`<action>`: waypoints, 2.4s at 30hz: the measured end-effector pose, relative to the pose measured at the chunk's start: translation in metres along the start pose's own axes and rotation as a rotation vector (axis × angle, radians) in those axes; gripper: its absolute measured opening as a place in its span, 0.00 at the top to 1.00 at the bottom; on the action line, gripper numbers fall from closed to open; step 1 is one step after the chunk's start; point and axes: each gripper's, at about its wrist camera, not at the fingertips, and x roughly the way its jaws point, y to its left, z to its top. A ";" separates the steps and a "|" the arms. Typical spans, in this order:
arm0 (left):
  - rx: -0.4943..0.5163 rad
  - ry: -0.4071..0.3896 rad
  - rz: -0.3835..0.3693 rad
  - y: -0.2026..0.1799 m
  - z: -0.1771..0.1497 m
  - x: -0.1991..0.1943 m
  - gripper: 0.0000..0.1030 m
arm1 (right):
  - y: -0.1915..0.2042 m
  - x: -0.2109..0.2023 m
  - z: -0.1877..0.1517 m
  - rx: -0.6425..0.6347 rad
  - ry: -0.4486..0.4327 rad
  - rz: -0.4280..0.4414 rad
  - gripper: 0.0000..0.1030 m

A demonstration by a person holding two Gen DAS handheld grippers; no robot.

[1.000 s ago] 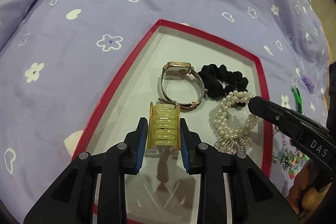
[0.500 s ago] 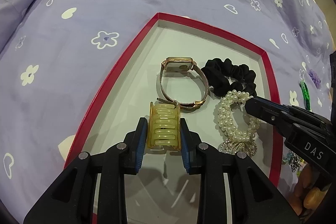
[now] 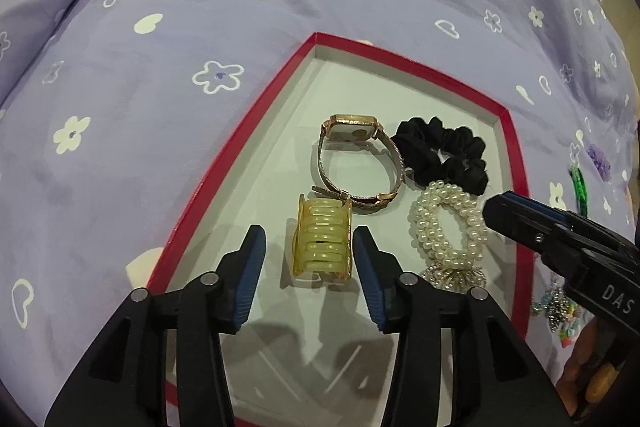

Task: Organize jewelry
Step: 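Grasp the blue beaded bracelet with the left tool while the right tool grasps the lavender bow hair tie, then carry the beaded bracelet and bow hair tie over the red tray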

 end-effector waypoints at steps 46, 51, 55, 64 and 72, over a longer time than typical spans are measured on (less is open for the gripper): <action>0.472 0.031 -0.253 -0.174 -0.076 -0.057 0.47 | -0.141 -0.190 -0.133 0.262 -0.177 -0.172 0.56; 0.546 0.051 -0.234 -0.184 -0.070 -0.040 0.47 | -0.145 -0.184 -0.128 0.252 -0.167 -0.173 0.56; 0.604 0.065 -0.225 -0.190 -0.066 -0.026 0.55 | -0.150 -0.177 -0.122 0.244 -0.152 -0.178 0.56; 0.733 0.121 -0.242 -0.210 -0.070 0.001 0.79 | -0.163 -0.152 -0.117 0.252 -0.103 -0.188 0.56; 0.671 0.107 -0.292 -0.199 -0.072 -0.010 0.94 | -0.163 -0.151 -0.119 0.244 -0.123 -0.196 0.88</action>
